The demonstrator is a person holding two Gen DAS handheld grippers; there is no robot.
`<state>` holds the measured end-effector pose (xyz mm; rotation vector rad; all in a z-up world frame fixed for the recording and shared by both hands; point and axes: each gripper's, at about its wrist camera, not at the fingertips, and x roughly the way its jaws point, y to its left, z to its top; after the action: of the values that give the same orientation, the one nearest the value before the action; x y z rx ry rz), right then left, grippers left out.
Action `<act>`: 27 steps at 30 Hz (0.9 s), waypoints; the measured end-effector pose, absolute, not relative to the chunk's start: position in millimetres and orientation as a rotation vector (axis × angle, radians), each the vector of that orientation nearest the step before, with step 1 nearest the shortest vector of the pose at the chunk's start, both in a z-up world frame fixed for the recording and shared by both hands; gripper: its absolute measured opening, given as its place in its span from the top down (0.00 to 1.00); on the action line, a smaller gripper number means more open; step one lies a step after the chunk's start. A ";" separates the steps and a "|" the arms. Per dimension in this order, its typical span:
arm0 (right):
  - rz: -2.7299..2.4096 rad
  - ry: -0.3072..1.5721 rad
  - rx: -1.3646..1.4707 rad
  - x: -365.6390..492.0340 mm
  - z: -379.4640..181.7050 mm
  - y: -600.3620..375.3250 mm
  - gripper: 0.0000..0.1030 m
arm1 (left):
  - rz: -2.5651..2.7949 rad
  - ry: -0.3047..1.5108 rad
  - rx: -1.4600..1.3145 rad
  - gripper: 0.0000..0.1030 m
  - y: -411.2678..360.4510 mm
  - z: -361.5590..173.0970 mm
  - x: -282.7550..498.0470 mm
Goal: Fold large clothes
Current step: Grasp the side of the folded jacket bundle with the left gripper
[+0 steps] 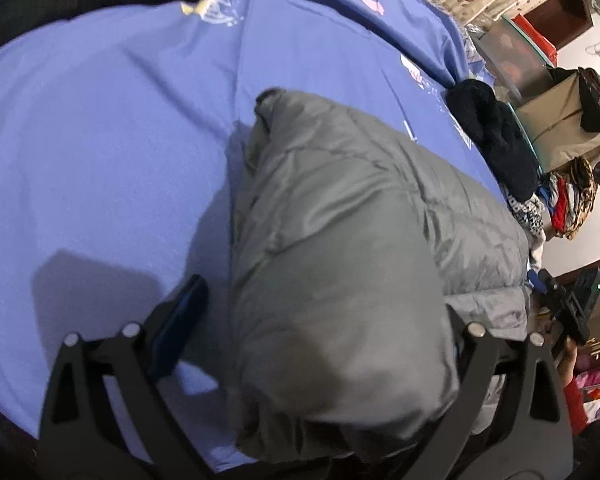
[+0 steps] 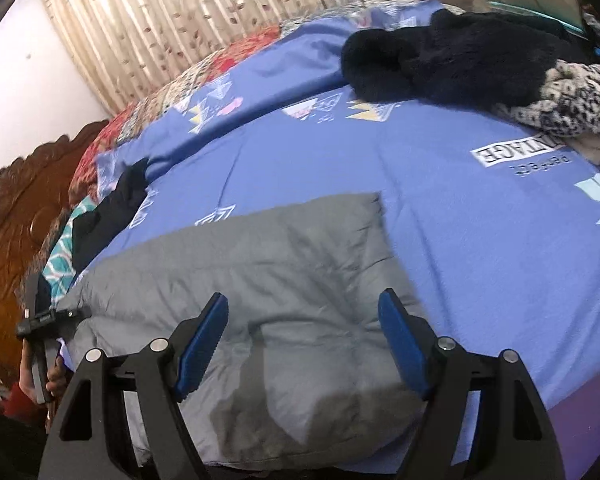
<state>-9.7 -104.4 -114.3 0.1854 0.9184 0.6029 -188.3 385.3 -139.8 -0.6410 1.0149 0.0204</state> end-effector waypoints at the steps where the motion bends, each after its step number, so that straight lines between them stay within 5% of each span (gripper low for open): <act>1: 0.599 0.931 0.191 -7.1 -116.9 -106.3 0.06 | 0.020 1.013 -0.638 0.10 386.4 -136.7 -188.4; 9: 0.635 1.053 0.321 10.8 -156.8 -110.9 0.05 | 0.038 1.001 -0.581 0.09 398.5 -114.2 -187.9; 14: 0.698 1.114 0.459 27.1 -168.2 -113.0 -0.03 | -0.076 1.119 -0.706 0.08 398.4 -149.1 -177.9; 27: 0.608 1.089 0.478 39.8 -152.2 -149.2 -0.04 | -0.120 1.114 -0.740 0.06 372.7 -152.3 -179.9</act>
<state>39.8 -149.2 -152.2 0.4784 1.0887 0.6083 -179.9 372.7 -152.3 -0.7402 1.1136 -0.1200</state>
